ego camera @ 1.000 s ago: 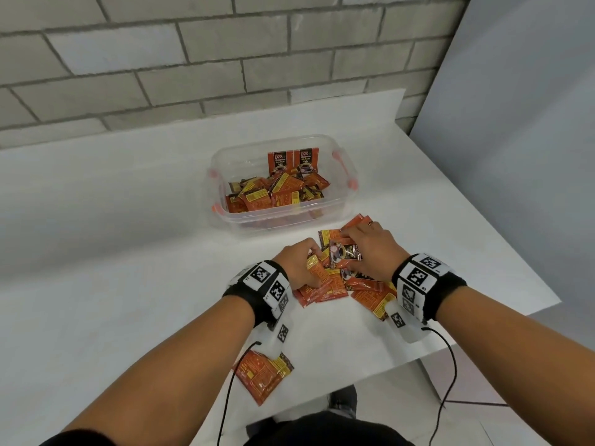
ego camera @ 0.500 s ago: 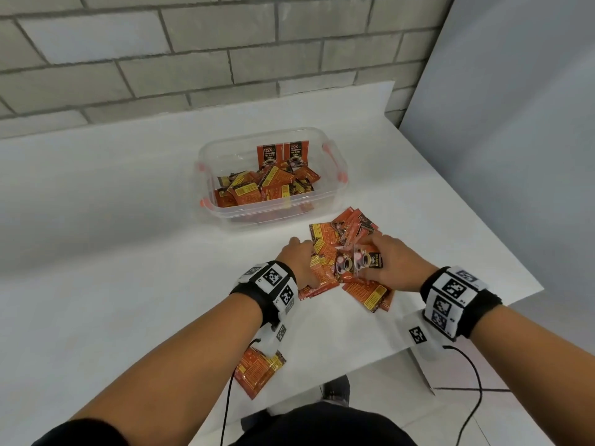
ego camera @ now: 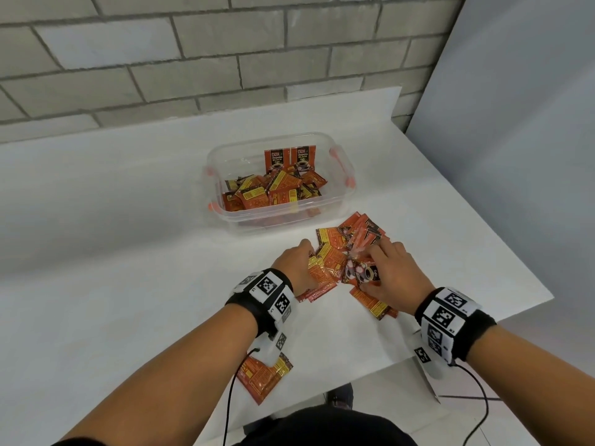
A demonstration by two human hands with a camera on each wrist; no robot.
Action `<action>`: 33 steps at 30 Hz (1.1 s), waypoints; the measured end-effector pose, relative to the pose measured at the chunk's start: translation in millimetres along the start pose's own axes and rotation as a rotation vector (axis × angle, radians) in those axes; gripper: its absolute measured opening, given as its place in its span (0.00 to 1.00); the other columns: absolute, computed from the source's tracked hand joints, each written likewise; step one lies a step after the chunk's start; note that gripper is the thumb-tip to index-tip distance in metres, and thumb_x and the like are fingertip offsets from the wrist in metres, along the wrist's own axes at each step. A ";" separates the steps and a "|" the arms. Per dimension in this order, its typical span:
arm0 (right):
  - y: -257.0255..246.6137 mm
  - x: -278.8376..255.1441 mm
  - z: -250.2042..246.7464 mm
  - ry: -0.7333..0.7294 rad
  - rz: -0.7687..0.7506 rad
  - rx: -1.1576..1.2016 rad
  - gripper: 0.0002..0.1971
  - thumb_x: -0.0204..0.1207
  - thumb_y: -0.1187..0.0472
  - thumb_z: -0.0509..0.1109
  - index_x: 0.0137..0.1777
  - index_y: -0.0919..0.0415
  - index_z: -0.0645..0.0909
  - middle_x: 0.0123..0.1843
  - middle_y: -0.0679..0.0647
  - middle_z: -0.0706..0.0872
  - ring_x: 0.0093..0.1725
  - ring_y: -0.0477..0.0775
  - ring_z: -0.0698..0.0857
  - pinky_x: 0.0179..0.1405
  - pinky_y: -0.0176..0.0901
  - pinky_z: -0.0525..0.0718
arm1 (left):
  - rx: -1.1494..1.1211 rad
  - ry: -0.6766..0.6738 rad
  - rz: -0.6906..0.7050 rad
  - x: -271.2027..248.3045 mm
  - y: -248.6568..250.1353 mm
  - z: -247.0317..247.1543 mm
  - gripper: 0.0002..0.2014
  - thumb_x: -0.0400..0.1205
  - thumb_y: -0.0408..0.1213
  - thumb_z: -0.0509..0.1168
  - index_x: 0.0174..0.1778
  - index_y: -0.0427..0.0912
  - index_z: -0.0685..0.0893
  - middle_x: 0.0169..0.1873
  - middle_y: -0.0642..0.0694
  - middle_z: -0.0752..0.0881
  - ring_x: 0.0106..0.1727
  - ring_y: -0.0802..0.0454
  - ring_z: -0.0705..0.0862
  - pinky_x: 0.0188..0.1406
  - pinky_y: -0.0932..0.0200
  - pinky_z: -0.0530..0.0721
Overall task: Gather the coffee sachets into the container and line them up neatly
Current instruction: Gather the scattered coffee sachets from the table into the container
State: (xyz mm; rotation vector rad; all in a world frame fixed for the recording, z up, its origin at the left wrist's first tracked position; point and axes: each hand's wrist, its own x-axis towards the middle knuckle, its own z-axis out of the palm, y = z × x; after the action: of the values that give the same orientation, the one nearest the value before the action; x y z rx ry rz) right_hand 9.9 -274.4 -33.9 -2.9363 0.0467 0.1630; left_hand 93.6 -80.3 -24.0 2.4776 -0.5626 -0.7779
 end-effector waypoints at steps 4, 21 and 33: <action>-2.8 0.2 -0.6 -0.008 0.020 -0.039 0.30 0.72 0.45 0.72 0.70 0.56 0.69 0.67 0.53 0.73 0.64 0.56 0.71 0.62 0.48 0.70 | -0.013 0.000 0.004 -3.0 -7.4 -5.9 0.28 0.75 0.35 0.75 0.67 0.40 0.69 0.54 0.40 0.82 0.51 0.45 0.83 0.46 0.53 0.83; -18.7 11.5 -28.0 -0.104 0.015 0.531 0.20 0.71 0.66 0.77 0.50 0.39 0.76 0.52 0.36 0.81 0.50 0.38 0.80 0.45 0.15 0.72 | -0.576 0.332 0.003 -44.9 -35.0 -99.9 0.08 0.81 0.31 0.63 0.46 0.50 0.75 0.41 0.48 0.86 0.45 0.48 0.86 0.47 0.53 0.84; -95.0 169.2 -81.2 0.228 0.245 1.021 0.27 0.66 0.66 0.81 0.64 0.58 0.75 0.54 0.49 0.79 0.49 0.48 0.80 0.38 0.25 0.81 | -0.389 0.484 -0.277 25.5 -51.2 -144.9 0.29 0.80 0.31 0.65 0.77 0.41 0.64 0.62 0.39 0.80 0.59 0.43 0.81 0.53 0.57 0.79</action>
State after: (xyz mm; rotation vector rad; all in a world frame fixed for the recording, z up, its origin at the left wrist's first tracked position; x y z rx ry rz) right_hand 190.7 -201.1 44.8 -1.9061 0.3937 -0.1329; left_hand 213.7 -6.2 42.0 2.2746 0.1015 -0.3148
